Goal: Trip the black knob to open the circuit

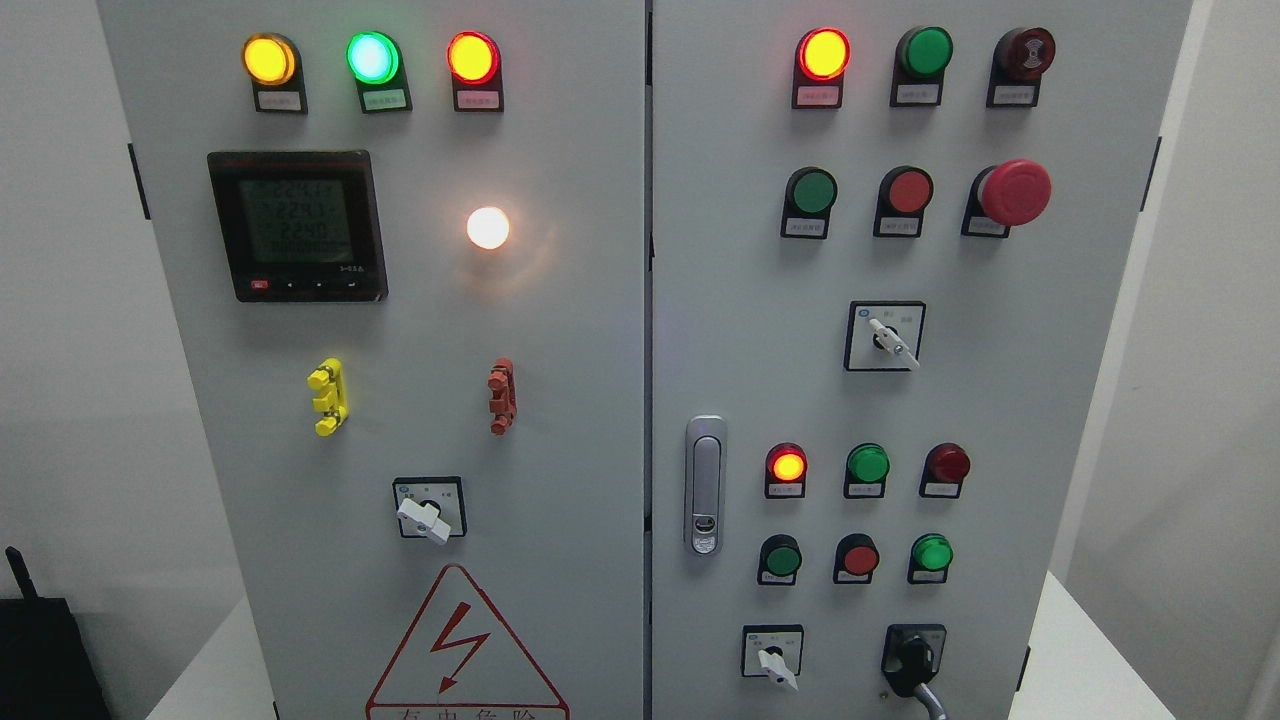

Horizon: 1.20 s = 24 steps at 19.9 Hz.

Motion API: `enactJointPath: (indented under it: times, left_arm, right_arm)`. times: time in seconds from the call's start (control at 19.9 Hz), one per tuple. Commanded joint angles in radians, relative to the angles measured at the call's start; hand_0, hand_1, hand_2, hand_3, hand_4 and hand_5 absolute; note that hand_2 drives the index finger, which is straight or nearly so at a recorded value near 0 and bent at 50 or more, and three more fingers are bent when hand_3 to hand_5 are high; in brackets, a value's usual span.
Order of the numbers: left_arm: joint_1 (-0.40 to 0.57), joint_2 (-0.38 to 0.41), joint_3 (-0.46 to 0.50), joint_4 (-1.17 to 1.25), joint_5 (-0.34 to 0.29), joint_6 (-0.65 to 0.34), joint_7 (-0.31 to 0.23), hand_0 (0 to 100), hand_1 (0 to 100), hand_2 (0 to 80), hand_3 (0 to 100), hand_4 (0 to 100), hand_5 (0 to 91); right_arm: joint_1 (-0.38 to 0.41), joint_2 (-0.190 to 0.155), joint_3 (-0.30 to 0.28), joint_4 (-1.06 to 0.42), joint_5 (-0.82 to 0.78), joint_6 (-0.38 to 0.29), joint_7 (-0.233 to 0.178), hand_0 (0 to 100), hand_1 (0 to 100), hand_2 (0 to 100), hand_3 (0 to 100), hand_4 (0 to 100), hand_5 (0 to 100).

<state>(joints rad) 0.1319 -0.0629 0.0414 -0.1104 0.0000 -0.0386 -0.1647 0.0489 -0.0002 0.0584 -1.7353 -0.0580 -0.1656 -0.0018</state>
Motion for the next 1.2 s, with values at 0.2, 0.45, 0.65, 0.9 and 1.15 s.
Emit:
enactJointPath:
  times: [0.2, 0.45, 0.65, 0.9, 1.15]
  left_arm:
    - [0.000, 0.000, 0.000, 0.000, -0.023, -0.001, 0.001, 12, 39, 0.0, 0, 0, 0.0]
    - [0.000, 0.000, 0.000, 0.000, -0.023, 0.000, 0.001, 12, 39, 0.0, 0, 0, 0.0]
    - [0.000, 0.000, 0.000, 0.000, -0.023, -0.001, 0.001, 12, 39, 0.0, 0, 0, 0.0]
    - [0.000, 0.000, 0.000, 0.000, -0.023, 0.000, 0.001, 12, 39, 0.0, 0, 0, 0.0]
    - [0.000, 0.000, 0.000, 0.000, -0.023, 0.000, 0.001, 12, 39, 0.0, 0, 0, 0.0]
  right_arm:
    - [-0.004, 0.025, 0.011, -0.004, 0.001, -0.012, 0.005, 0, 0, 0, 100, 100, 100]
    - [-0.006, 0.023, 0.011, -0.006, 0.001, -0.014, 0.003, 0, 0, 0, 100, 100, 100]
    - [-0.006, 0.023, 0.011, -0.006, 0.001, -0.014, 0.003, 0, 0, 0, 100, 100, 100]
    - [-0.006, 0.025, 0.011, -0.006, 0.001, -0.014, 0.003, 0, 0, 0, 100, 100, 100]
    - [-0.004, 0.023, 0.009, -0.004, 0.000, -0.014, 0.003, 0, 0, 0, 100, 100, 100]
